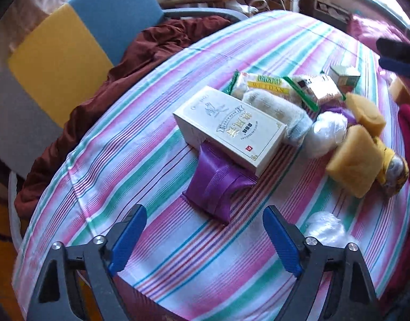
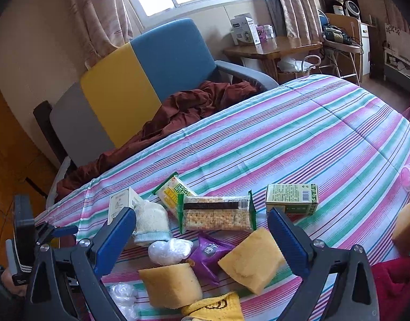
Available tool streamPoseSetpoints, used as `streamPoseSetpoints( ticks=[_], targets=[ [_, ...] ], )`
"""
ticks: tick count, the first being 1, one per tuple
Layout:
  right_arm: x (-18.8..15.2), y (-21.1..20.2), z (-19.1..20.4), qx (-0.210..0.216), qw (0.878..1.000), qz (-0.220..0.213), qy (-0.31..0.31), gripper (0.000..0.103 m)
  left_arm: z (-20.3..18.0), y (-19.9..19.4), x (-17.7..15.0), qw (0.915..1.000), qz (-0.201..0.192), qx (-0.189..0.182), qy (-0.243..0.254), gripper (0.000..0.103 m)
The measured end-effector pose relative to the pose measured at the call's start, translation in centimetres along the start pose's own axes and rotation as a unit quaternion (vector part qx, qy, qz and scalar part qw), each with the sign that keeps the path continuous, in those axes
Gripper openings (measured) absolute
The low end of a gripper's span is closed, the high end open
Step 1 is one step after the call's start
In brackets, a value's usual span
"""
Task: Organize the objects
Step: 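Reach the left gripper to the purple snack packet and grasp it, then carry the purple packet into the gold tray and open the left gripper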
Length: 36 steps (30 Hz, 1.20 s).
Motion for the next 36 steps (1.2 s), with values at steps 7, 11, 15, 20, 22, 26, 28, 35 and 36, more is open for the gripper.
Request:
streamPoseSetpoints(
  ticks=[7, 11, 15, 20, 22, 26, 28, 35, 36],
  targets=[
    [-0.1, 0.5, -0.1, -0.001, 1.000, 0.010, 0.000, 0.101, -0.2, 1.6, 1.2, 0.9995, 0.009, -0.018, 0.025, 0.075],
    [-0.1, 0.7, 0.0, -0.002, 1.000, 0.013, -0.003, 0.101, -0.1, 2.0, 1.8, 0.9992, 0.008, -0.030, 0.024, 0.069],
    [-0.2, 0.8, 0.1, -0.004, 1.000, 0.016, -0.007, 0.101, -0.2, 2.3, 2.0, 0.9989, 0.010, -0.046, 0.007, 0.042],
    [-0.2, 0.9, 0.4, 0.000, 1.000, 0.019, -0.014, 0.101, -0.8, 1.2, 0.8, 0.9982, -0.006, -0.058, -0.016, 0.041],
    [-0.4, 0.9, 1.0, 0.010, 0.999, 0.020, -0.025, 0.099, -0.8, 0.5, -0.2, 0.9979, -0.010, -0.056, -0.030, 0.041],
    [-1.3, 0.5, 4.6, 0.057, 0.994, 0.025, -0.093, 0.089, -0.5, -0.8, -2.9, 0.9962, -0.019, -0.050, -0.069, 0.041],
    [-2.6, 0.8, 7.4, 0.078, 0.985, 0.044, -0.149, 0.082, -0.2, -1.6, -4.3, 0.9940, -0.025, -0.050, -0.094, 0.041],
    [-10.0, 5.0, 14.1, 0.080, 0.937, 0.168, -0.296, 0.067, 2.1, -4.3, -8.0, 0.9803, -0.052, -0.046, -0.185, 0.041],
    [-10.8, 5.8, 14.2, 0.068, 0.933, 0.181, -0.305, 0.067, 2.2, -4.7, -8.5, 0.9781, -0.057, -0.047, -0.195, 0.041]
  ],
)
Point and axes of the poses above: each gripper's, at about its wrist camera, not at the fingertips, and y roughly the way its jaws point, z to its left, x to its top, the point moved 8 cm from there along y, roughly the way its jaws point, and after that the axes turned 14 degrees about z, right-handed, at the moved point
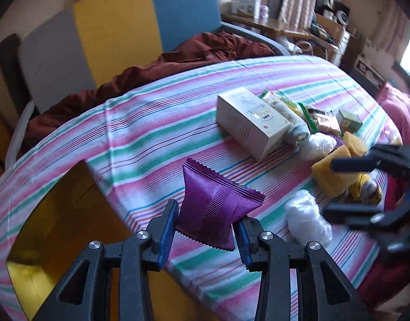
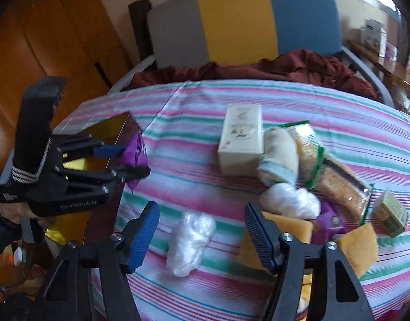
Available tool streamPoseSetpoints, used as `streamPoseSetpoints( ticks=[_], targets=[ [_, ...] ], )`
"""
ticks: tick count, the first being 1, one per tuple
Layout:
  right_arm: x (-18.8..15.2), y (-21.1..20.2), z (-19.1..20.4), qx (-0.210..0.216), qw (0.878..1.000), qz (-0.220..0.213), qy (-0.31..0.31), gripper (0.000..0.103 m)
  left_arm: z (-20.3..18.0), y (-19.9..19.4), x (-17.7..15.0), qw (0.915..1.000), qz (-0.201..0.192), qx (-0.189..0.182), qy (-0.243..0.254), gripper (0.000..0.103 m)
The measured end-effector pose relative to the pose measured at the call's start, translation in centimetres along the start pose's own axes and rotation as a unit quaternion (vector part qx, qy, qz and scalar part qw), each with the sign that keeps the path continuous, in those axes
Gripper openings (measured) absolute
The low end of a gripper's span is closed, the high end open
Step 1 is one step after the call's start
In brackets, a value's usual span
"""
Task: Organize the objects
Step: 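Carry the purple packet into the gold tray and open the left gripper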
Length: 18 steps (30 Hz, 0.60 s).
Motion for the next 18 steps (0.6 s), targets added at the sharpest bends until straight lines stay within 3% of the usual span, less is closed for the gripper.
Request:
streamPoseSetpoints(
  ticks=[3, 6, 7, 18],
  targets=[
    [-0.5, 3.1, 0.2, -0.040, 0.998, 0.055, 0.003, 0.066, 0.6, -1.4, -1.3, 0.9995, -0.011, -0.002, -0.028, 0.041],
    [-1.6, 5.5, 0.8, -0.067, 0.993, 0.092, -0.025, 0.039, 0.7, -2.8, -3.0, 0.9983, -0.025, -0.013, -0.051, 0.041],
    [-1.8, 5.9, 0.9, -0.082, 0.991, 0.096, -0.035, 0.036, 0.7, -3.1, -3.3, 0.9980, -0.027, -0.013, -0.056, 0.041],
    [-2.4, 6.3, 1.1, -0.101, 0.989, 0.087, -0.066, 0.035, 4.2, -5.8, -11.1, 0.9875, -0.049, -0.020, -0.149, 0.041]
  ],
)
Point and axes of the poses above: each gripper's, at about its wrist camera, not at the fingertips, and y roughly the way its jaws point, z to its left, x to its top, the point moved 8 cm from there along y, roughly the way its jaws point, and after that the axes turned 14 degrees about z, right-handed, at the moved point
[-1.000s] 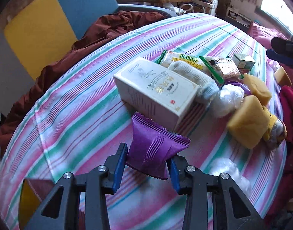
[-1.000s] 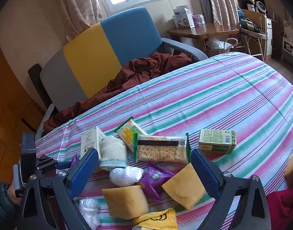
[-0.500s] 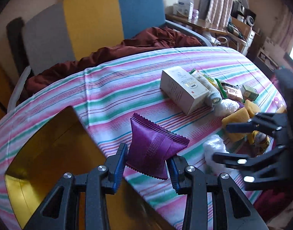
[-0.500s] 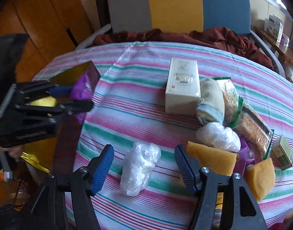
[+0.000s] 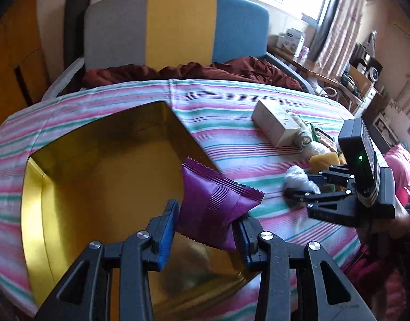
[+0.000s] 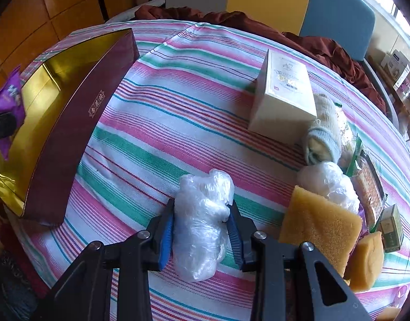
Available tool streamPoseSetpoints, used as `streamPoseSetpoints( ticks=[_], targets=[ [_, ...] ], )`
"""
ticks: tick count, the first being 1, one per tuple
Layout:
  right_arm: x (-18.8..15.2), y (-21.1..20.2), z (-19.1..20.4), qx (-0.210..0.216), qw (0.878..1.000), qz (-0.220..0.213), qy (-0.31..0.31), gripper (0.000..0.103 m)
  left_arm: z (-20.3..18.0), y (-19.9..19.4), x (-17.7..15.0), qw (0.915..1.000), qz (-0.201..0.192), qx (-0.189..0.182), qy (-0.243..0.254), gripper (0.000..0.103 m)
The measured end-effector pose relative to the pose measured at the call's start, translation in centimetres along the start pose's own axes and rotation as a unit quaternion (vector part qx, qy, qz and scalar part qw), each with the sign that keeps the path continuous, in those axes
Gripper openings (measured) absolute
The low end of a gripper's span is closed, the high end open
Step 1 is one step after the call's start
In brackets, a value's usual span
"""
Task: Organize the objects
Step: 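Carry the purple packet into the gold tray and open the left gripper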
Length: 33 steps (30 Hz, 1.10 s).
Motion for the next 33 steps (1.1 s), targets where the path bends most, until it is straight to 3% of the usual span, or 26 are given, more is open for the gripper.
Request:
streamPoseSetpoints(
  ticks=[9, 17, 22, 33],
  targets=[
    [0.3, -0.2, 0.0, -0.001, 1.000, -0.002, 0.001, 0.036, 7.3, -2.3, -5.6, 0.9953, 0.017, 0.048, -0.082, 0.041],
    [0.2, -0.2, 0.0, -0.013, 1.000, -0.008, -0.005, 0.036, 13.9, -1.0, -9.6, 0.9821, 0.061, 0.096, -0.150, 0.041],
    [0.1, -0.2, 0.0, -0.013, 1.000, -0.008, -0.005, 0.036, 14.7, 0.2, -10.9, 0.9788, 0.074, 0.104, -0.161, 0.042],
    [-0.1, -0.3, -0.2, -0.016, 1.000, -0.009, -0.006, 0.036, 14.5, -0.8, -10.8, 0.9788, 0.047, 0.116, -0.162, 0.047]
  ],
)
Point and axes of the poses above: each gripper's, at about its wrist camera, not at the fingertips, and y roughly the way its jaws point, z to its left, x to its top, the point moved 8 cm from there along y, roughly the way its jaws point, and after that the axes turned 14 degrees about z, right-handed, at the moved point
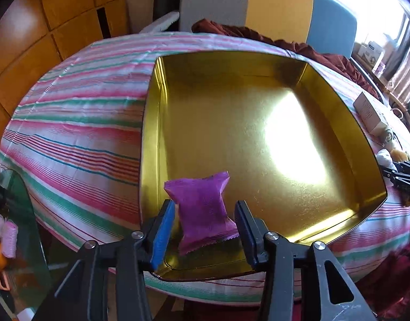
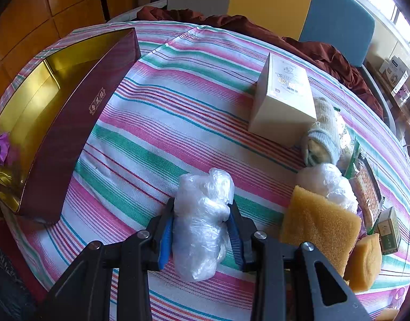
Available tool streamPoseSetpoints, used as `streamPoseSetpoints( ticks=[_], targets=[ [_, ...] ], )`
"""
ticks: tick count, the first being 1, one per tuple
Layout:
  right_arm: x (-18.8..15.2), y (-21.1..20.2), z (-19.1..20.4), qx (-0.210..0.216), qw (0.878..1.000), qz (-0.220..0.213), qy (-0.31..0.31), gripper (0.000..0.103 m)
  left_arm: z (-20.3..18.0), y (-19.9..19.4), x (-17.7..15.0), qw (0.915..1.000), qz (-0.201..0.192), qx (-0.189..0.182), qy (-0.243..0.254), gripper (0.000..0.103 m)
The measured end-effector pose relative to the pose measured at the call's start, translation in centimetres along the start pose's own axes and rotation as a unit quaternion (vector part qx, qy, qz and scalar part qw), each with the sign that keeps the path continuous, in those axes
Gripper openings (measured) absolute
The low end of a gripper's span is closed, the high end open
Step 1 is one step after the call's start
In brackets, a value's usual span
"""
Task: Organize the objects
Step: 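Carry the purple packet into the gold tray and open the left gripper, then carry the plastic-wrapped white bundle in the right gripper into the gold tray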
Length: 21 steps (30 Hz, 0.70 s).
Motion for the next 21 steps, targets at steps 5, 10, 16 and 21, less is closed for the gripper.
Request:
streamPoseSetpoints(
  ticks=[5, 10, 16, 21],
  targets=[
    [0.1, 0.1, 0.0, -0.007, 1.000, -0.002, 0.001, 0.036, 0.5, -2.7, 0.2, 0.9982, -0.052, 0.002, -0.029, 0.066],
    [0.2, 0.1, -0.1, -0.017, 1.000, -0.005, 0.025, 0.036, 0.4, -5.2, 0.4, 0.9940, -0.101, 0.024, -0.035, 0.076],
    [-0.2, -0.2, -0.2, -0.025, 0.997, -0.005, 0.071, 0.035, 0.8, -6.5, 0.1, 0.9905, -0.129, 0.036, -0.031, 0.081],
    [0.3, -2.6, 0.1, -0.010, 0.994, -0.024, 0.106, 0.035, 0.7, -6.8, -0.5, 0.9894, -0.139, 0.027, -0.033, 0.085]
  ],
)
Point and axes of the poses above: each gripper's, at about its wrist camera, not at the fingertips, and y roughly the way its jaws point, z to its left, x to its top, the point moved 8 cm from there along y, roughly the way its jaws point, and after that the axes turned 14 degrees about z, right-handed, at the moved point
